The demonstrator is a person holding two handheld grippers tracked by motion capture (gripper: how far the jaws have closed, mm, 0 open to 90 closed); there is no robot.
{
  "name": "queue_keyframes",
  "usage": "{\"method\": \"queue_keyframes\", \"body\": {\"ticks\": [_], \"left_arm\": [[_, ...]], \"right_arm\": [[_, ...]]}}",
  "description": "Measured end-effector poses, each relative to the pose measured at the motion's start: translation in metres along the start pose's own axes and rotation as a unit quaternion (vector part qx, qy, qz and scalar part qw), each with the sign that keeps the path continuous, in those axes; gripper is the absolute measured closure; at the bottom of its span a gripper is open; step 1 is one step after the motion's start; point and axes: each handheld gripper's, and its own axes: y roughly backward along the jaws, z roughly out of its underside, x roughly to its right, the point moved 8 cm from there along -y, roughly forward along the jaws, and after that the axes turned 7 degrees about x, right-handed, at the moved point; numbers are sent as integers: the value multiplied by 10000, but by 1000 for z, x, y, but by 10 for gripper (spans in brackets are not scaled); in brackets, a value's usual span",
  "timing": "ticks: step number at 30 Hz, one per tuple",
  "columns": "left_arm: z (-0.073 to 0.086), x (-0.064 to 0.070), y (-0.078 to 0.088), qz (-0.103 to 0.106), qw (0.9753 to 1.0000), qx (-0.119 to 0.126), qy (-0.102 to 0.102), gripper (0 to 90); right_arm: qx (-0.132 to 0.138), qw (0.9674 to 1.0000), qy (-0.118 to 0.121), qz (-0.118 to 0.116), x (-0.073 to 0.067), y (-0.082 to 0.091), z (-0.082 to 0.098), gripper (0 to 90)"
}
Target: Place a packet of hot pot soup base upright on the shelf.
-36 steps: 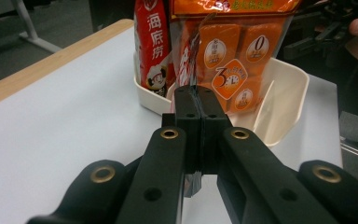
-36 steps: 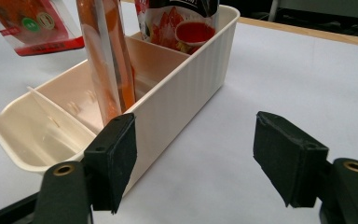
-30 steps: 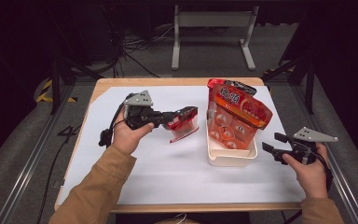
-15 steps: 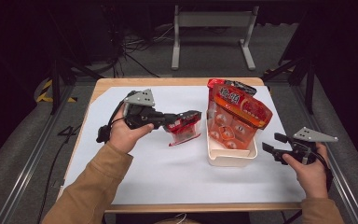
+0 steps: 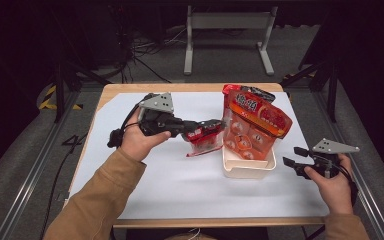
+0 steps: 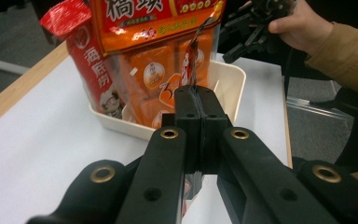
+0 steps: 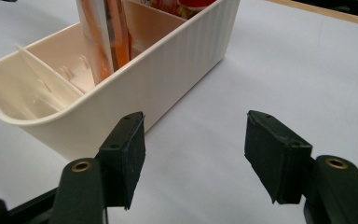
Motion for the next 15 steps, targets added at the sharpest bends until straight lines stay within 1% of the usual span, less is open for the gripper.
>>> {"method": "queue_keyframes", "body": {"ticks": [1,2,4,5,9,13,15], "left_arm": [[-2,1,-1,42,10000,6,-36,896],[-2,1,-1,42,10000,6,-36,896],[-9,4,-5,118,9998,-3,-143,896],[-11,6,-7,128,9998,-5,-140,896],[-19,10,-14,226,9993,-18,-282,896],[-23,13,-20,222,9992,9,-340,896],[-25,15,-23,241,9989,2,-408,896]], "right_arm": [[3,10000,-1,0,0,0,1,382],[-3,10000,-7,2,0,1,1,381],[-7,10000,-7,12,0,2,2,381],[-14,10000,-13,17,0,3,3,381],[8,10000,-21,41,2,6,4,381],[14,10000,-12,32,2,6,4,381],[11,10000,-8,23,2,6,4,381]]}}
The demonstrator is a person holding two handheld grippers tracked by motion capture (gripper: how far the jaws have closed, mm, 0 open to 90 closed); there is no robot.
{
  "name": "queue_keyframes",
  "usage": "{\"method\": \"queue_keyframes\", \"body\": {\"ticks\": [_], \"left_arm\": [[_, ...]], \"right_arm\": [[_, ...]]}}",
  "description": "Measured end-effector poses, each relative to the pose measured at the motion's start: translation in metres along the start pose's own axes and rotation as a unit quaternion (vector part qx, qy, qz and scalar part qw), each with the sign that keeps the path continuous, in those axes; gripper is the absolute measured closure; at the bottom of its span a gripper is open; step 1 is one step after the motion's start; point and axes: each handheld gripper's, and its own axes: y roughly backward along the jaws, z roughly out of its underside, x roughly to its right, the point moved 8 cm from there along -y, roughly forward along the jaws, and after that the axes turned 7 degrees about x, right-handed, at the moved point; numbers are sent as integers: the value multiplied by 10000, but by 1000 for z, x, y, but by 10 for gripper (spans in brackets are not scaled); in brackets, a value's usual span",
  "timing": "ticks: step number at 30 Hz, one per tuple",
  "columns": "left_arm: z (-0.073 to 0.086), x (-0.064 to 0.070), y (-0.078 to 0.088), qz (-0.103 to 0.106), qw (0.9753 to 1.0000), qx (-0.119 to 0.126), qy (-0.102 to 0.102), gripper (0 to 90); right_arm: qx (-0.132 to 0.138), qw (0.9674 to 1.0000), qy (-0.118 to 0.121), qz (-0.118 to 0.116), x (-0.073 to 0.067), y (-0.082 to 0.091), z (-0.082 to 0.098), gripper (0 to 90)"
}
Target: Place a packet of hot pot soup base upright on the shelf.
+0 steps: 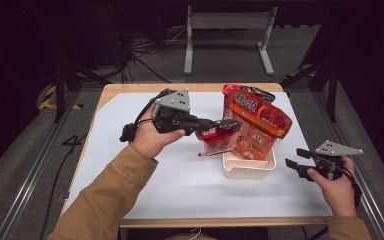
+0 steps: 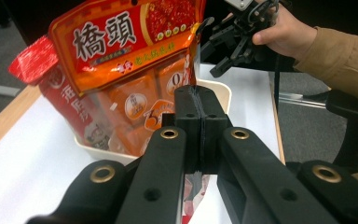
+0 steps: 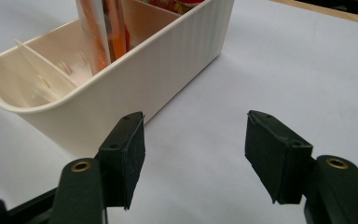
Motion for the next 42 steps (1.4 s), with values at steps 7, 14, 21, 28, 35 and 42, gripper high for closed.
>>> {"method": "queue_keyframes", "body": {"ticks": [7,14,21,28,35,42], "left_arm": [[-6,2,-10,97,9999,11,-88,896],[-11,6,-18,198,9997,37,-157,896],[-14,7,-30,276,9994,59,-181,896],[-17,10,-41,337,9991,87,-222,896],[-22,14,-53,443,9985,135,-300,896],[-23,15,-62,502,9981,156,-315,896]], "right_arm": [[22,10000,1,-18,0,-1,-1,381],[36,10000,3,-17,1,0,-2,381],[42,10000,8,-23,1,0,-2,381],[54,10000,-2,-25,1,0,-2,377],[69,10000,1,-27,1,1,-2,376],[79,10000,3,-31,2,1,-2,371]]}}
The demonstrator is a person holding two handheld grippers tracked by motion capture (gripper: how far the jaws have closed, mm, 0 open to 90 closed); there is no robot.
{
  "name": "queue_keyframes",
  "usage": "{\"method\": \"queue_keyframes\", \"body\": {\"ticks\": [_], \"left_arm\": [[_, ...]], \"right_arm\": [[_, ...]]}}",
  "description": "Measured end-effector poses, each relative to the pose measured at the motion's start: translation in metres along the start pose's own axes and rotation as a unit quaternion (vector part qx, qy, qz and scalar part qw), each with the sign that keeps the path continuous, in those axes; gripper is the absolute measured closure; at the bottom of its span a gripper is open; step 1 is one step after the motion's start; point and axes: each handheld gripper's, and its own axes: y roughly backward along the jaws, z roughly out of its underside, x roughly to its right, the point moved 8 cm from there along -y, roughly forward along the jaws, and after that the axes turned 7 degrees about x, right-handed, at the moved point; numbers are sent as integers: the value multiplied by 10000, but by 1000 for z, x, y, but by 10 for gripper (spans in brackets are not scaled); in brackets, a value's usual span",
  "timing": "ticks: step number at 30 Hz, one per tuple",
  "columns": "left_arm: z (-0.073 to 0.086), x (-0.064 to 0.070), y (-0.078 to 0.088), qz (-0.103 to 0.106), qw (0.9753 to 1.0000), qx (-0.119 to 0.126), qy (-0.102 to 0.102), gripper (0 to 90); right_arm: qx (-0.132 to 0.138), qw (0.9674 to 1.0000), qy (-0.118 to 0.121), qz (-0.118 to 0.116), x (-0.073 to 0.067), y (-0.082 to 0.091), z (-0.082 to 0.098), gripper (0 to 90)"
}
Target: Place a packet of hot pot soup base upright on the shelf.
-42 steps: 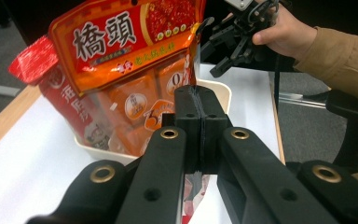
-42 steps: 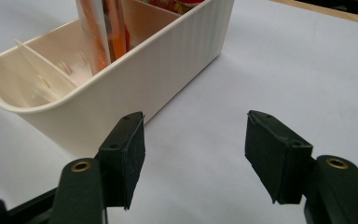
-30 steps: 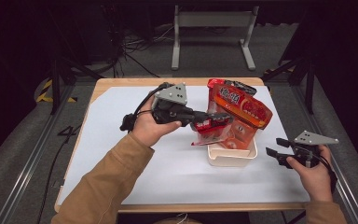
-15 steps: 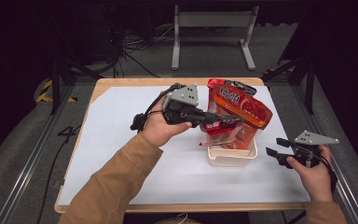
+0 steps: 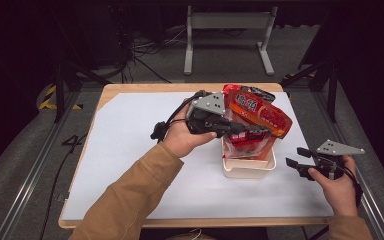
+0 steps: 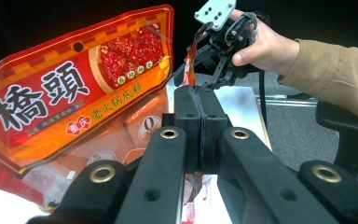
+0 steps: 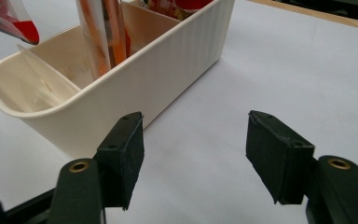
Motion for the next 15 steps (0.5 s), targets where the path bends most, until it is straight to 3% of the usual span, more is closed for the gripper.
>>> {"method": "queue_keyframes", "body": {"ticks": [15], "left_arm": [[6,1,-17,147,9999,66,6,896]], "right_arm": [[22,10000,-27,4,0,0,0,365]]}}
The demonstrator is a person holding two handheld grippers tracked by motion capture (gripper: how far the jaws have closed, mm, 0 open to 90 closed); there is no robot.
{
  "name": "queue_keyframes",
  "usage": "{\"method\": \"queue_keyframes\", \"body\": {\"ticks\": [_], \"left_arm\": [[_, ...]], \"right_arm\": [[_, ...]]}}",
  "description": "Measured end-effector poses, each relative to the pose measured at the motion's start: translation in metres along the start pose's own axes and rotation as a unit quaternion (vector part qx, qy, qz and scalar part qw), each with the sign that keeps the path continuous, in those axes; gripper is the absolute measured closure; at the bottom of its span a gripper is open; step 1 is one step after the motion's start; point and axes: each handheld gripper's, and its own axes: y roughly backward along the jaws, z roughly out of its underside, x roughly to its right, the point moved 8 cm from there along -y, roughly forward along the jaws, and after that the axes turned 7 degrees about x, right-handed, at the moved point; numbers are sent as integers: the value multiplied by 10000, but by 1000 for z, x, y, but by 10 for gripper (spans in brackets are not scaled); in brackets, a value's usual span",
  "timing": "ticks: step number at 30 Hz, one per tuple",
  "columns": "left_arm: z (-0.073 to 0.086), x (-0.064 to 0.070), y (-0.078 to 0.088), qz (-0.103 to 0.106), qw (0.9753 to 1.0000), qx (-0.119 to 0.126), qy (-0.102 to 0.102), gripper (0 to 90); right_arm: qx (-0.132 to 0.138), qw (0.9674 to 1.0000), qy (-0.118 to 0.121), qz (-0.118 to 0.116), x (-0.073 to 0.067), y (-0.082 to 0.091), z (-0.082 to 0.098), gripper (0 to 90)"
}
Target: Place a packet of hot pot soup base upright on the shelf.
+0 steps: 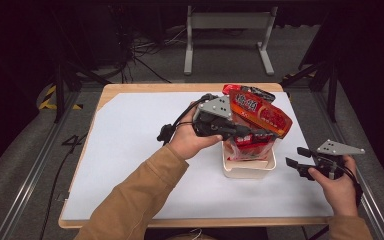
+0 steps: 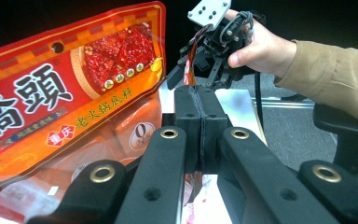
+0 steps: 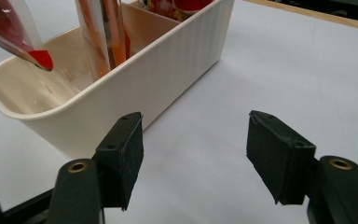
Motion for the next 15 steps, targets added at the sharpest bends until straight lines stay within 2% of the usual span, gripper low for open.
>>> {"method": "queue_keyframes", "body": {"ticks": [15], "left_arm": [[12,-1,-15,95,9999,-89,44,895]], "right_arm": [[-1,10000,-4,1,0,-1,1,362]]}}
